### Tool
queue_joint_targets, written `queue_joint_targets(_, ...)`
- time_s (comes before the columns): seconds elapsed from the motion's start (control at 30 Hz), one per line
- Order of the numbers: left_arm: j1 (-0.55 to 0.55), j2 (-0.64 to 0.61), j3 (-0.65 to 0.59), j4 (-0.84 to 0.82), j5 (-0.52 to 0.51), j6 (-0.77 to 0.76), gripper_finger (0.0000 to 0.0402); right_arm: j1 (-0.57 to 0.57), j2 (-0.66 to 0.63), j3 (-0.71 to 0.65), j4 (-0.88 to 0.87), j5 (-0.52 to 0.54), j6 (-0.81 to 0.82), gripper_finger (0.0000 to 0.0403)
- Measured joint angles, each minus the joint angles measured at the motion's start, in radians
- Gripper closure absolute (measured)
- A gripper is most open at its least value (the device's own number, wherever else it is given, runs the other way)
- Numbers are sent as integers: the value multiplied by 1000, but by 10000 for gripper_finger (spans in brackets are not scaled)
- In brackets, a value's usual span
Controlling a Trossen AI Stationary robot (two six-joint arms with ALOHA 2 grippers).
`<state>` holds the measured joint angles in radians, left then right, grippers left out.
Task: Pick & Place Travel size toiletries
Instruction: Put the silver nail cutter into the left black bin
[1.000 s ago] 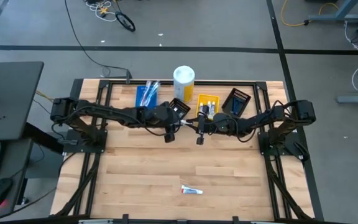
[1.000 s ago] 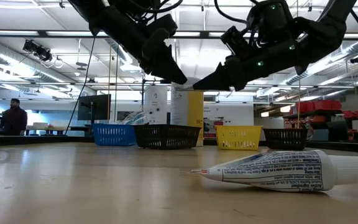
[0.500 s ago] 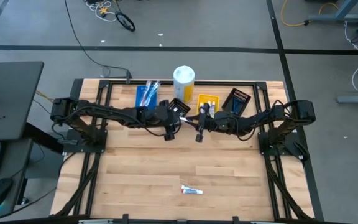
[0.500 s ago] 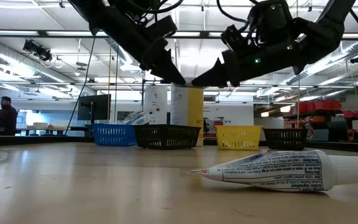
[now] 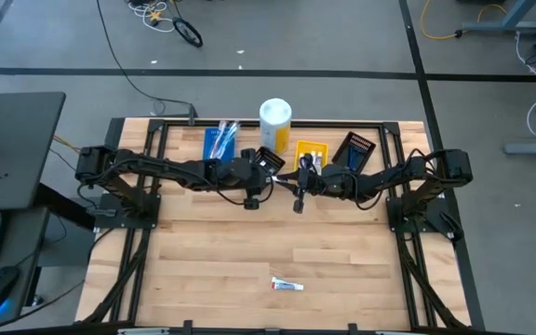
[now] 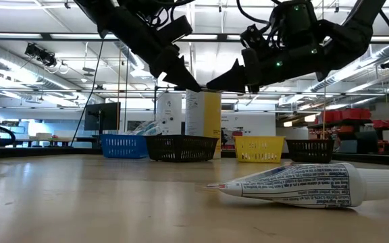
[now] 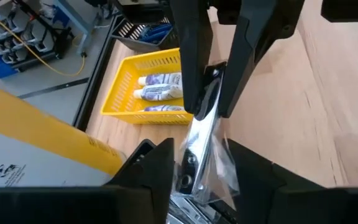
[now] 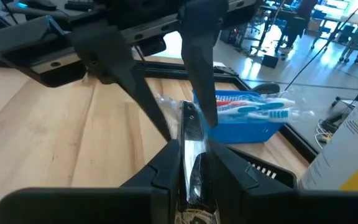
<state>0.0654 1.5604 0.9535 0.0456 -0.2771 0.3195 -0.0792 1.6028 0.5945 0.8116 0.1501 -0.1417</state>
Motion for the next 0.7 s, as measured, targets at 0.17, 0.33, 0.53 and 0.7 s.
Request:
queue_joint_targets(0.17,2,-1,0,-1,0,-2,302,0,0,0,0,-1,0,334)
queue_joint_targets(0.33,2,-1,0,-5,4,-2,327,0,0,0,-1,-2,6,334)
queue_joint_targets(0.53,2,-1,0,-5,4,3,330,0,0,0,1,0,6,328)
queue_joint_targets(0.7,2,-1,0,-1,3,1,332,-4,0,0,6,7,6,300)
